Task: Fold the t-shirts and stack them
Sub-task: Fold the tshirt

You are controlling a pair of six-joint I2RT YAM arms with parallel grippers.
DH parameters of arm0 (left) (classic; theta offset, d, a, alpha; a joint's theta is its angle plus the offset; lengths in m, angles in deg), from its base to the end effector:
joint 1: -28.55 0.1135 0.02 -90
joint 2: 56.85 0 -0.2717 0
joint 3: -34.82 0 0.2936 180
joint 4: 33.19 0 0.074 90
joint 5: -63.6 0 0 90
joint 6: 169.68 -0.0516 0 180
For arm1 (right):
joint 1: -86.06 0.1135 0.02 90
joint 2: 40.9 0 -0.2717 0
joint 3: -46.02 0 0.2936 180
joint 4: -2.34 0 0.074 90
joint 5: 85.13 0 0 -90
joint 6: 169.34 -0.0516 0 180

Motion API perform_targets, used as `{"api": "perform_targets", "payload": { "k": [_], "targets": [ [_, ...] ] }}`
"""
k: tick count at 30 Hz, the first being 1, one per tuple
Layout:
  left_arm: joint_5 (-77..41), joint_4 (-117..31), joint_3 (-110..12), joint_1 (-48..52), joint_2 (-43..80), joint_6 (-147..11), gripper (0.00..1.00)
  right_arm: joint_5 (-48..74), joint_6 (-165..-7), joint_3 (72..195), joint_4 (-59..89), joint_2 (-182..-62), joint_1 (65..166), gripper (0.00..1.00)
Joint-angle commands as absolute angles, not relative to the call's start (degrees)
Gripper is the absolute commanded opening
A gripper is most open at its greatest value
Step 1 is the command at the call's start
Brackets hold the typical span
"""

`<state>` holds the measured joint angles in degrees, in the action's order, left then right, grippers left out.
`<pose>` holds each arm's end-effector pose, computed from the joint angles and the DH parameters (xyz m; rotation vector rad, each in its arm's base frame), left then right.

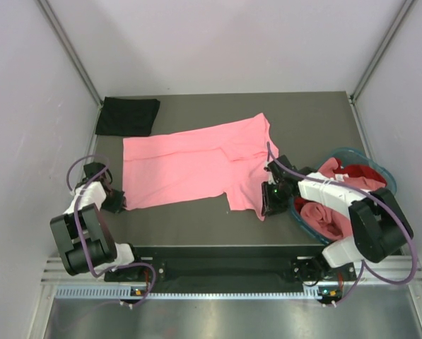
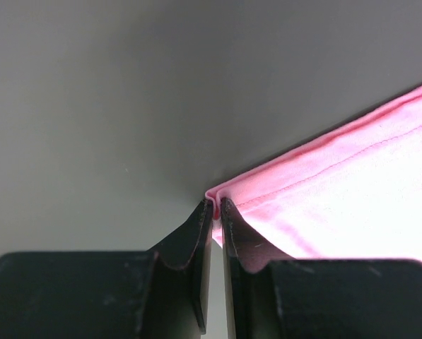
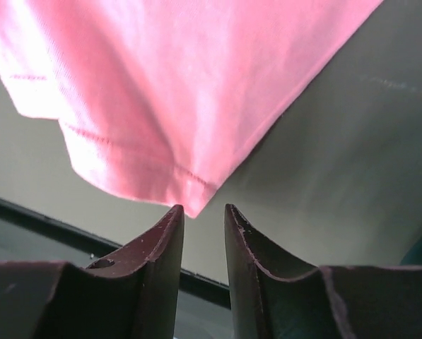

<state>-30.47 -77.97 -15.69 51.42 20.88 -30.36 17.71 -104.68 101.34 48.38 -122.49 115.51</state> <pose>0.2401 0.1052 0.1254 -1.6740 2.2691 -0.0046 0.2393 0.1483 0.1339 -0.1563 2.9248 0.5023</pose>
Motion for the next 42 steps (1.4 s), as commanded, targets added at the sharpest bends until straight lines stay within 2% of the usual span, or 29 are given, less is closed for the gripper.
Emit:
{"api": "perform_targets", "payload": {
  "k": [1, 8, 13, 16, 17, 19, 24, 29, 35, 42],
  "targets": [
    [-30.44, -76.8, -14.33, 51.75, 20.76, -30.03, 0.15, 13.66, -106.76, 101.4, 44.46, -124.31, 117.52, 0.3],
    [-30.62, -77.32, -14.59, 51.75, 20.67, -30.38, 0.16, 11.99, -109.04, 103.6, 45.16, -129.14, 120.59, 0.34],
    [-30.88, -77.41, -13.89, 51.75, 19.79, -30.55, 0.15, 9.36, -110.63, 103.86, 47.09, -129.67, 122.53, 0.33],
    [-30.79, -77.32, -13.98, 51.75, 19.96, -30.73, 0.15, 8.04, -111.15, 103.69, 47.8, -130.29, 122.7, 0.18],
    [-30.79, -77.32, -13.89, 51.75, 20.05, -30.73, 0.16, 7.6, -111.42, 103.6, 47.89, -130.38, 122.62, 0.07],
    [-30.7, -77.32, -13.98, 51.75, 20.14, -30.73, 0.15, 6.81, -112.03, 103.34, 48.24, -129.94, 122.62, 0.0],
    [-30.79, -77.76, -14.24, 51.75, 19.88, -30.9, 0.13, 1.62, -112.65, 103.34, 50.69, -125.38, 121.92, 0.0],
    [-31.23, -78.82, -15.12, 51.75, 19.09, -31.61, 0.0, 2.49, -111.42, 103.43, 52.54, -118.0, 118.84, 0.0],
    [-32.02, -79.52, -16.08, 51.57, 17.25, -34.58, 0.0, 8.1, -108.53, 105.53, 52.99, -112.89, 115.24, 0.0],
    [-33.16, -81.28, -20.3, 51.49, 16.18, -39.6, 0.0, 12.07, -104.84, 114.13, 53.68, -115.87, 106.99, 0.0]
  ]
}}
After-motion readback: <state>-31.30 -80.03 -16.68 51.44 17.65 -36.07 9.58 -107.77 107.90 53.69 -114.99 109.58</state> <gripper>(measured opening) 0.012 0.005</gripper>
